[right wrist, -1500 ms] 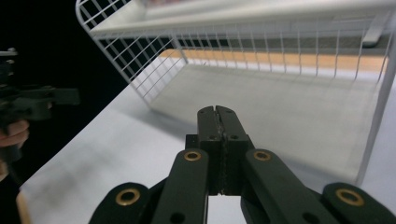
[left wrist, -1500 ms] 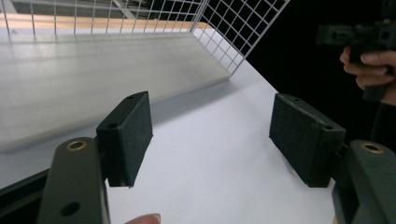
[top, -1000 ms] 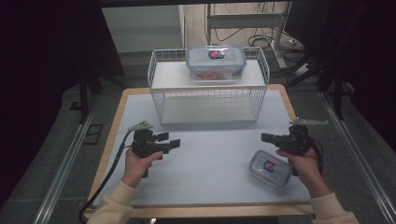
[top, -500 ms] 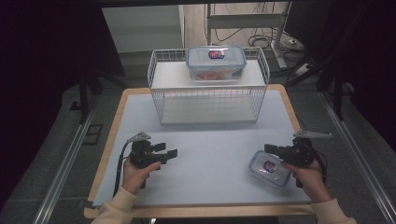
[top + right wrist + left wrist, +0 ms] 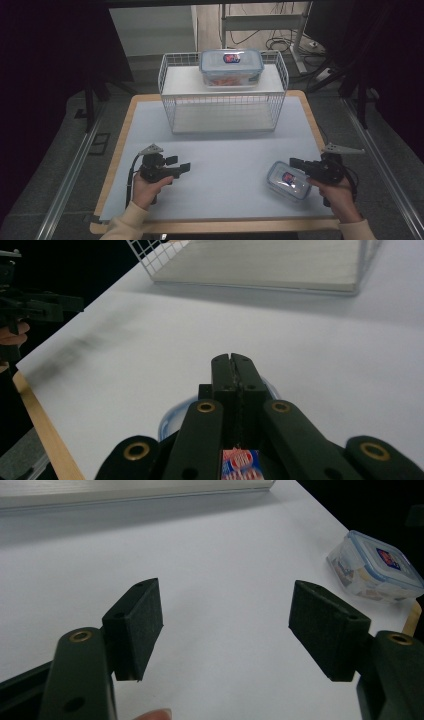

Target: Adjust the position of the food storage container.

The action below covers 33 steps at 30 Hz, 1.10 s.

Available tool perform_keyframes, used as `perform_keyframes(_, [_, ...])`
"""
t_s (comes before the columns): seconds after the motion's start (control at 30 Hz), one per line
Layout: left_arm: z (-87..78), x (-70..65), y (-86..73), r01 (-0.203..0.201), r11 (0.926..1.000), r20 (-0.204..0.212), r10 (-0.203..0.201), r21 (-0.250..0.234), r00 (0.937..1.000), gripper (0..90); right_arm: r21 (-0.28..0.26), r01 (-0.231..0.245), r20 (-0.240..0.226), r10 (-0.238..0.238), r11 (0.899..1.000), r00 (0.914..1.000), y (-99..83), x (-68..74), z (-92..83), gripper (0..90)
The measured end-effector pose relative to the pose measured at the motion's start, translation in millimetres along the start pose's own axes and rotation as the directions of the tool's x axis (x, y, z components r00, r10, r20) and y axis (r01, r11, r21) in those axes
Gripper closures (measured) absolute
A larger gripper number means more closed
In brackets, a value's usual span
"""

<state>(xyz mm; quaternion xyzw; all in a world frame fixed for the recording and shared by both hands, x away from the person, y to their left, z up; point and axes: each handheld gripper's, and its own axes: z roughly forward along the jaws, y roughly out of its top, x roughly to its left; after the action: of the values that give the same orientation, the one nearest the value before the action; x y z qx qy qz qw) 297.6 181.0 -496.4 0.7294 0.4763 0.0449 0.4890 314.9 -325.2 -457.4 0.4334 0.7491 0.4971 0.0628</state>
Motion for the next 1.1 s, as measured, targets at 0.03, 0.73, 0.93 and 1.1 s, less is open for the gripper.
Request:
perform_keyframes(0.03, [0.6, 0.3, -0.6, 0.002, 1.0, 0.0, -0.002, 0.001, 1.0, 29.6, -0.004, -0.006, 0.016, 0.006, 1.0, 0.9999, -4.2, -0.4, -7.2, 89.4])
perform_keyframes(0.73, [-0.1, 0.7, -0.5, 0.008, 1.0, 0.007, -0.008, -0.002, 0.9999, 29.6, 0.096, -0.097, 0.204, 0.076, 0.991, 0.976, -70.7, -15.9, -53.8, 89.5])
perform_keyframes(0.93, [-2.1, 1.1, -2.6, 0.011, 0.9999, 0.003, -0.011, -0.004, 0.9999, 29.6, 0.183, -0.1, 0.197, 0.063, 0.978, 0.9783, -77.9, -11.6, -43.4, 89.6])
perform_keyframes(1.1, [-2.1, 2.6, -3.8, 0.019, 0.9998, -0.002, -0.019, -0.006, 0.9998, 29.7, 0.195, -0.105, 0.202, 0.064, 0.975, 0.9772, -78.1, -11.1, -36.7, 89.5])
